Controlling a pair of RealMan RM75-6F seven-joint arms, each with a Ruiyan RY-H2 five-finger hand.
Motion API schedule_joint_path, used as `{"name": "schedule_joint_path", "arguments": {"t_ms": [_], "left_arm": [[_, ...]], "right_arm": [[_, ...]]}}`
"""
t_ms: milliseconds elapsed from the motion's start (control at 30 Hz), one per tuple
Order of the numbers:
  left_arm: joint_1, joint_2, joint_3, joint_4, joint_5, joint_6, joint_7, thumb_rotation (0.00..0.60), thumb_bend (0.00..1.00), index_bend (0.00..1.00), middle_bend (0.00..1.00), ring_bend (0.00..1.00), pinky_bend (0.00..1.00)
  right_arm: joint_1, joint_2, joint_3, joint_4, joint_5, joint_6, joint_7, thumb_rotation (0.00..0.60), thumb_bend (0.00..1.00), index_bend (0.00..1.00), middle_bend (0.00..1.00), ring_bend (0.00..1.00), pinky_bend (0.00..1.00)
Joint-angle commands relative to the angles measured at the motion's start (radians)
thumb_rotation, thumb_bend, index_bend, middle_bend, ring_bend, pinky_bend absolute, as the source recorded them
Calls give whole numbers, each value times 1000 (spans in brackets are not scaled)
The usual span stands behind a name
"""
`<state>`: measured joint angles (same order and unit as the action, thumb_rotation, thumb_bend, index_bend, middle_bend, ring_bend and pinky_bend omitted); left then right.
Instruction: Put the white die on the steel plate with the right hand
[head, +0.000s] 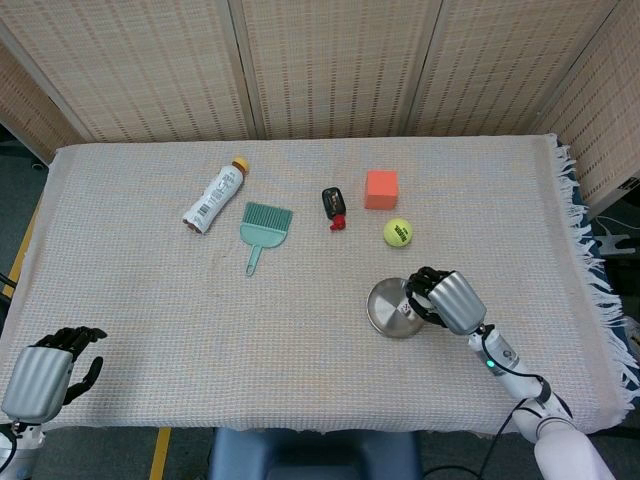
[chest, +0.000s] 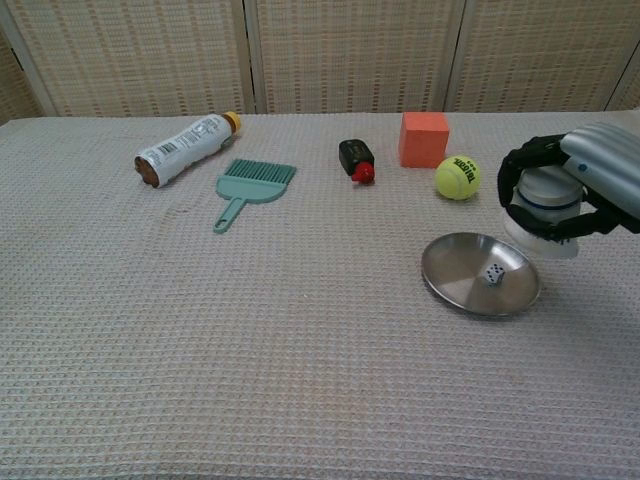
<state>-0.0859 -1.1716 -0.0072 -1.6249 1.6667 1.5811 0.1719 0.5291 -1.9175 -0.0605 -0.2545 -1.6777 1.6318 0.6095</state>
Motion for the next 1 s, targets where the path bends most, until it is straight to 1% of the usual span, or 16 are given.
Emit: {"name": "schedule_joint_path", "arguments": {"t_ms": [33, 133, 200, 367, 433, 533, 667, 800, 933, 1000], "left_arm": [[0, -1, 0, -1, 2, 1, 4, 600, 391, 384, 428, 400, 590], [0, -3, 1, 1, 3, 0, 9, 600, 391, 385, 428, 400, 590], [0, -4, 2, 1, 3, -2, 11, 600, 391, 385, 429, 401, 590], [-1, -6, 1, 1, 3, -3, 20, 600, 391, 385, 428, 401, 589], [0, -7, 1, 2, 2, -3, 20, 600, 391, 386, 428, 400, 590], [0, -8, -1, 5, -3, -4, 23, 600, 391, 386, 428, 400, 590], [0, -10, -3, 6, -5, -2, 28, 600, 391, 387, 429, 400, 590], [0, -12, -3, 7, -5, -4, 33, 600, 391, 386, 428, 400, 590], [-1, -13, -2, 7, -6, -7, 37, 600, 391, 386, 429, 401, 590], [-1, -13, -2, 6, -7, -8, 39, 600, 391, 387, 429, 400, 590]], "right_arm": [[-44, 33, 6, 13, 12, 20, -36, 600, 371, 564, 571, 412, 584], [-80, 47, 10, 34, 25, 7, -55, 600, 371, 564, 571, 411, 582], [-95, 48, 16, 43, 38, -22, -40, 600, 371, 564, 571, 411, 582], [-104, 35, 24, 74, 60, -142, 33, 600, 370, 564, 571, 411, 581], [-101, 26, 25, 91, 65, -185, 48, 600, 348, 557, 566, 403, 573], [-94, 18, 29, 107, 73, -243, 72, 600, 266, 503, 505, 345, 517], [-88, 14, 31, 120, 78, -298, 108, 600, 194, 419, 397, 214, 454], [-86, 14, 31, 127, 81, -334, 129, 600, 171, 333, 303, 122, 398], [-89, 18, 24, 127, 75, -332, 141, 600, 166, 297, 262, 89, 367], [-90, 23, 20, 126, 71, -324, 138, 600, 164, 278, 238, 64, 336]]}}
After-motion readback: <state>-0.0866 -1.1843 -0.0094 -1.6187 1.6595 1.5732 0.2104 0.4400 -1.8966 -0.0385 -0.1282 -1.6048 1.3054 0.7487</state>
